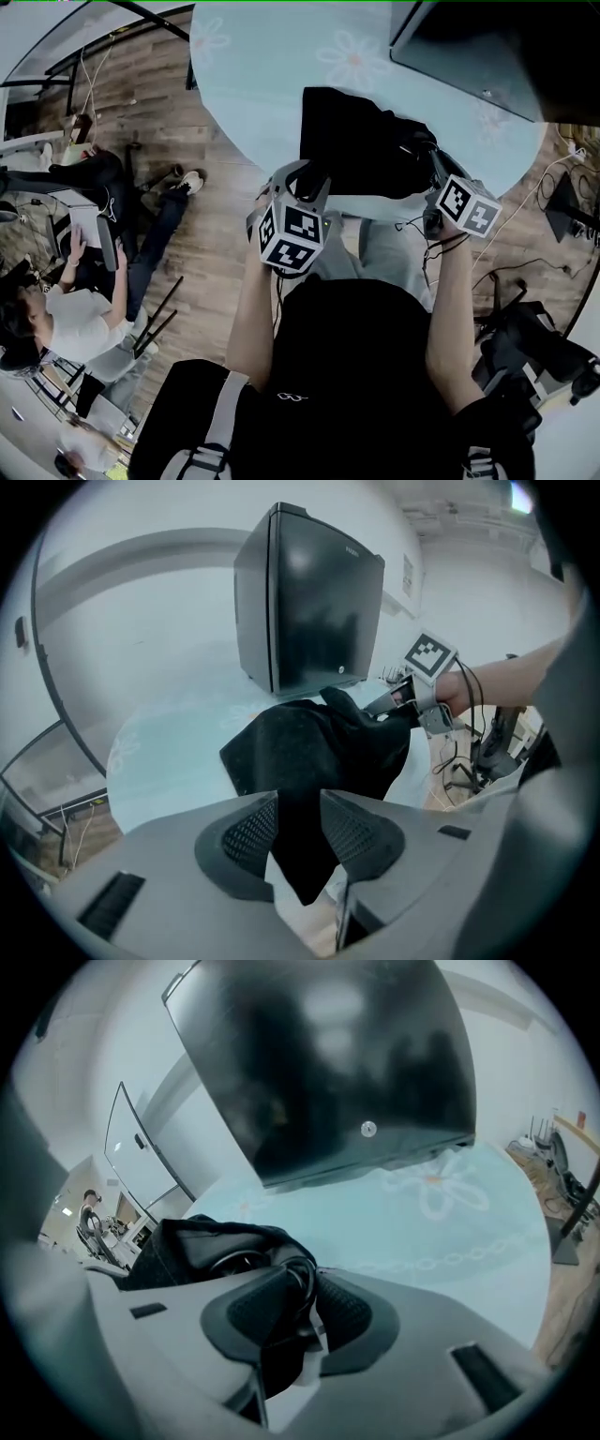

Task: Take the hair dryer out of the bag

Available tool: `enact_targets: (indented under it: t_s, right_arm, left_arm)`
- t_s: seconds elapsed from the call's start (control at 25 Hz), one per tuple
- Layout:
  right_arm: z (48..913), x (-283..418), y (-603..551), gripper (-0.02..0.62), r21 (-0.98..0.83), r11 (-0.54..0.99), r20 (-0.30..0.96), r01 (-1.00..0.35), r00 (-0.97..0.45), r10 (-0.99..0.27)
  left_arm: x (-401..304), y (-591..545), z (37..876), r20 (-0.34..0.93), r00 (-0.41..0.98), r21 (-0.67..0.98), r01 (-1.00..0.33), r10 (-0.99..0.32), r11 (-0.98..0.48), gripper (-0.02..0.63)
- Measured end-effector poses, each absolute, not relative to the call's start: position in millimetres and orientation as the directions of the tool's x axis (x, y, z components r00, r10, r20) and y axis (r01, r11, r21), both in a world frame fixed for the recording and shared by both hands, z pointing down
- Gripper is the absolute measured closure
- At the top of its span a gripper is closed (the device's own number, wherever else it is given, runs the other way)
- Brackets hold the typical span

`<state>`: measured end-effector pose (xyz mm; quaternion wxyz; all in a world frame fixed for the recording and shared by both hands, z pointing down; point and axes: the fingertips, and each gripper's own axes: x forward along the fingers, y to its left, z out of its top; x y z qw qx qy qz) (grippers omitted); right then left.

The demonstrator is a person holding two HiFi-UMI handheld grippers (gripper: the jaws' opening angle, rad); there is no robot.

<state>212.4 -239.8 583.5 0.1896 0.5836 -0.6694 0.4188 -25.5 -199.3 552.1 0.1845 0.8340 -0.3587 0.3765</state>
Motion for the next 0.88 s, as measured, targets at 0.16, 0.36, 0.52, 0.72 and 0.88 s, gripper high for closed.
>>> enact_targets:
  t_s: [0.16,0.36,0.52,0.72,0.88]
  right_arm:
    - [586,213,-243,0.522,-0.312,-0.042,0.755,-0.949,-0.220,-0.618]
    - [586,216,-243,0.525,-0.269,-0.052,0.762,-0.962,-0.179,-0.622]
    - [583,217,-243,0.532,-0.236,-0.056,0.765,-0.970,-0.151,-0.626]
    - [578,214,-245,0.548,-0.256,-0.066,0.763,-0.964,-0.160,-0.627]
    - [569,216,-251,0.551,-0.260,-0.059,0.744,-0.964,-0.161,-0.649]
  left_arm:
    - [-48,-186,576,0.804,0.407,0.029,-0.755,-0.433,-0.656,0.446]
    - [-58,-176,601,0.843,0.339,0.008,-0.784,-0.418,-0.621,0.446]
    - [-61,-180,611,0.856,0.295,0.005,-0.827,-0.426,-0.563,0.467]
    - [-72,-188,611,0.847,0.247,-0.039,-0.854,-0.471,-0.519,0.564]
    - [-90,-199,607,0.826,0.216,-0.050,-0.892,-0.521,-0.450,0.571]
